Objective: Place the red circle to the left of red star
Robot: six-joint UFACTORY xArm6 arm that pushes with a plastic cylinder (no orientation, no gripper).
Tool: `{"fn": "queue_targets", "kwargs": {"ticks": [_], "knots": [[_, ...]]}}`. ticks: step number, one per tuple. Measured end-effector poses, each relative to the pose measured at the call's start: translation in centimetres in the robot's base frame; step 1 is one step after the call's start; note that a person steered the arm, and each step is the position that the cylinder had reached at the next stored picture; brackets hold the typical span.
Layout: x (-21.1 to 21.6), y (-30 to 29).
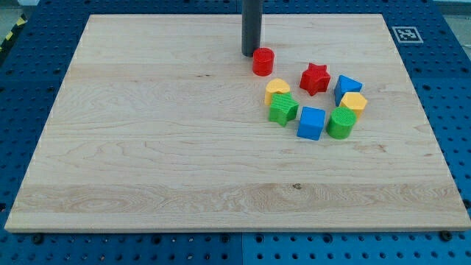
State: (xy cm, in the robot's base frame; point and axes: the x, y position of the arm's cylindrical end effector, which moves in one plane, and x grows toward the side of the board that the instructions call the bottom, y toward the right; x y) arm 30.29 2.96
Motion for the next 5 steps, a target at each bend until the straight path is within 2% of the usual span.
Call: {"fn": "queue_targets", "kwargs": {"ticks": [1,5], "knots": [[1.5,0.4],[2.6,-1.0]]}}
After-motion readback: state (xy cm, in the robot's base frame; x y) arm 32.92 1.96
